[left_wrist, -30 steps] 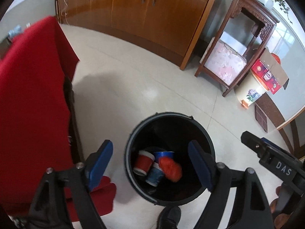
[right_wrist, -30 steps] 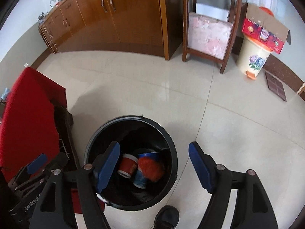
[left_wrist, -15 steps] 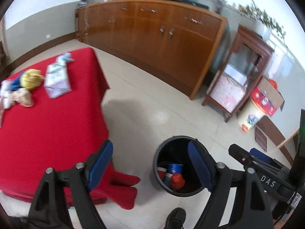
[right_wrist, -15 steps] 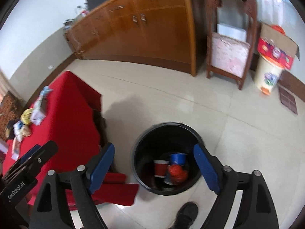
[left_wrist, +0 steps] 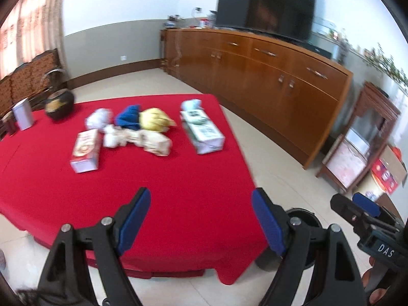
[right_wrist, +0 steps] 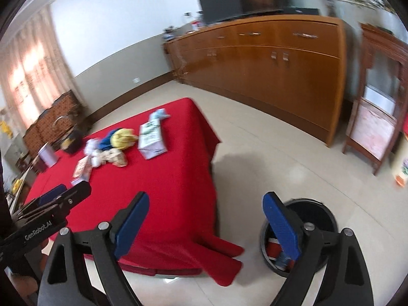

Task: Collect trash
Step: 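Move both tools back toward the snack box and milk carton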

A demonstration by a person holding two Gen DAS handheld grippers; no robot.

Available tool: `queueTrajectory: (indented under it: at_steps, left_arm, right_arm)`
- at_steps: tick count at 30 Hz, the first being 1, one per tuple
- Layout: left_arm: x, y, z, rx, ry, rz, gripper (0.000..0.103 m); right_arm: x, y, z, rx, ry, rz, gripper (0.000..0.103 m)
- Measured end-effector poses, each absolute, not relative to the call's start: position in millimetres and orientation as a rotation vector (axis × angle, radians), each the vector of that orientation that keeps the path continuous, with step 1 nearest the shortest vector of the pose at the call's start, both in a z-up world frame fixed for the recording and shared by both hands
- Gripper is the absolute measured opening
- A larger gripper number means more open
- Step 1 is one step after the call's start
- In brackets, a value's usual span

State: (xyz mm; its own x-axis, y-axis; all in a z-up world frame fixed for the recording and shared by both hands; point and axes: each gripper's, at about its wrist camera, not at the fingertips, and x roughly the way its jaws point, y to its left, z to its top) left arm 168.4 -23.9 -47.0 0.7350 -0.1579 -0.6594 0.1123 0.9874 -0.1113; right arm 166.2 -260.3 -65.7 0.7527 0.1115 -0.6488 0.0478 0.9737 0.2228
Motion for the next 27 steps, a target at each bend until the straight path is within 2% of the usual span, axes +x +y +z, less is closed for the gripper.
queueTrajectory:
  at_steps: [15, 27]
  left_arm:
    - [186.2, 86.1, -50.1, -0.133, 0.713, 0.061, 0.083]
    - [232.7, 123.0, -73.0, -0.167, 0.746, 0.113, 0.083]
  right_arm:
    - [213.7, -161.5, -51.6, 0.095, 0.698, 0.162, 0.092]
    - [277.5, -131.4, -72.1, 0.073, 0.730, 0.186, 0.092]
